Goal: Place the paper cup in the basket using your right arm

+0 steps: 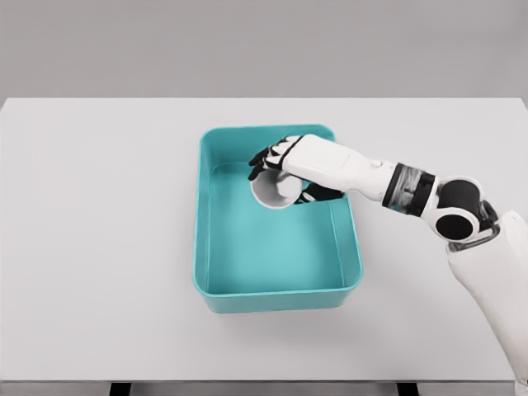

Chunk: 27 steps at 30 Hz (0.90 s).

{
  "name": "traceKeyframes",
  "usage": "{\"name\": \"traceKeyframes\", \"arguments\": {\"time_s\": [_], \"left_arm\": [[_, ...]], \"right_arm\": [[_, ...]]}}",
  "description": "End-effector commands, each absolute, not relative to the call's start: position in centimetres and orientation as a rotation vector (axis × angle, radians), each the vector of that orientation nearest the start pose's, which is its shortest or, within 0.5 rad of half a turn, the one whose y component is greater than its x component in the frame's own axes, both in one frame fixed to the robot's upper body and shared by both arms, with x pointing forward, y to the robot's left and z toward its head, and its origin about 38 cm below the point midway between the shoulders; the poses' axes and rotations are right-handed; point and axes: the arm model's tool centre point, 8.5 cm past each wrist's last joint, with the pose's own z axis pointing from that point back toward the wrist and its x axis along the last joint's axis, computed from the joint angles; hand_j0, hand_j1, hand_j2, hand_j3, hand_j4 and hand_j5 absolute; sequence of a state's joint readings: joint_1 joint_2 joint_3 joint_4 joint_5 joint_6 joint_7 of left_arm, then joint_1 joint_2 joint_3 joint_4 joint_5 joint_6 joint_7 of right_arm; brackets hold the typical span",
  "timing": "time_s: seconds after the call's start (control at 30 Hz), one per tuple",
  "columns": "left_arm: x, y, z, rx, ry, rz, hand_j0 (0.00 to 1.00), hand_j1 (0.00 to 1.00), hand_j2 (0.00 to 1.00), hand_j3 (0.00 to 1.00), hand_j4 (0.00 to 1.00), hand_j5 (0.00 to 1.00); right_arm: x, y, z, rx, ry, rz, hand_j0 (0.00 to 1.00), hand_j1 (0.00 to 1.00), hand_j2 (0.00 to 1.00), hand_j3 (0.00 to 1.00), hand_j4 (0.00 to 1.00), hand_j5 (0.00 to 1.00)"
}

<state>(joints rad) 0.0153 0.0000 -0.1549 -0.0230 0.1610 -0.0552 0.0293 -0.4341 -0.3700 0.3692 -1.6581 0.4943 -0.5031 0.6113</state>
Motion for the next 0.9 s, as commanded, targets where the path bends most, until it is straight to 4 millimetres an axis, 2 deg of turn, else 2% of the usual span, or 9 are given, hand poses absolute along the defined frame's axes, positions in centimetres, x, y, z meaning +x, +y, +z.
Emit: {"name": "traceKeyframes", "arguments": {"time_s": [0.0, 0.17, 0.37, 0.53, 0.6, 0.63, 0.67, 0.87], "left_arm": [[0.4, 27.3, -26.2, 0.113, -0.063, 0.004, 1.00, 1.00, 1.00, 1.00, 1.00, 1.00], [0.4, 27.3, -26.2, 0.113, -0.063, 0.004, 1.00, 1.00, 1.00, 1.00, 1.00, 1.00], [0.4, 27.3, -26.2, 0.113, -0.063, 0.004, 1.00, 1.00, 1.00, 1.00, 1.00, 1.00], [0.4, 27.3, -26.2, 0.113, -0.063, 0.004, 1.00, 1.00, 1.00, 1.00, 1.00, 1.00], [0.4, 27.3, -26.2, 0.113, -0.063, 0.004, 1.00, 1.00, 1.00, 1.00, 1.00, 1.00], [0.4, 27.3, -26.2, 0.113, -0.063, 0.004, 1.00, 1.00, 1.00, 1.00, 1.00, 1.00], [0.4, 27.3, -26.2, 0.113, -0.063, 0.004, 1.00, 1.00, 1.00, 1.00, 1.00, 1.00], [0.4, 27.3, -26.2, 0.113, -0.063, 0.004, 1.00, 1.00, 1.00, 1.00, 1.00, 1.00]], "right_arm": [[40.1, -14.8, 20.3, -0.249, -1.790, 1.935, 0.68, 0.68, 0.68, 0.68, 0.68, 0.68], [40.0, -13.3, 18.7, -0.333, -1.678, 2.040, 0.68, 0.68, 0.68, 0.68, 0.68, 0.68], [39.9, -12.6, 18.8, -0.476, -1.609, 2.107, 0.68, 0.68, 0.68, 0.68, 0.68, 0.68], [39.9, -11.9, 18.3, -0.522, -1.574, 2.140, 0.69, 0.69, 0.69, 0.69, 0.69, 0.69], [39.7, -11.2, 18.1, -0.526, -1.571, 2.159, 0.74, 0.74, 0.74, 0.74, 0.74, 0.74], [39.7, -11.0, 18.0, -0.540, -1.564, 2.167, 0.97, 0.97, 0.97, 0.97, 0.97, 0.97], [39.7, -10.9, 18.1, -0.540, -1.569, 2.167, 1.00, 1.00, 1.00, 1.00, 1.00, 1.00], [39.8, -11.2, 18.7, -0.525, -1.595, 2.137, 1.00, 1.00, 1.00, 1.00, 1.00, 1.00]]}}
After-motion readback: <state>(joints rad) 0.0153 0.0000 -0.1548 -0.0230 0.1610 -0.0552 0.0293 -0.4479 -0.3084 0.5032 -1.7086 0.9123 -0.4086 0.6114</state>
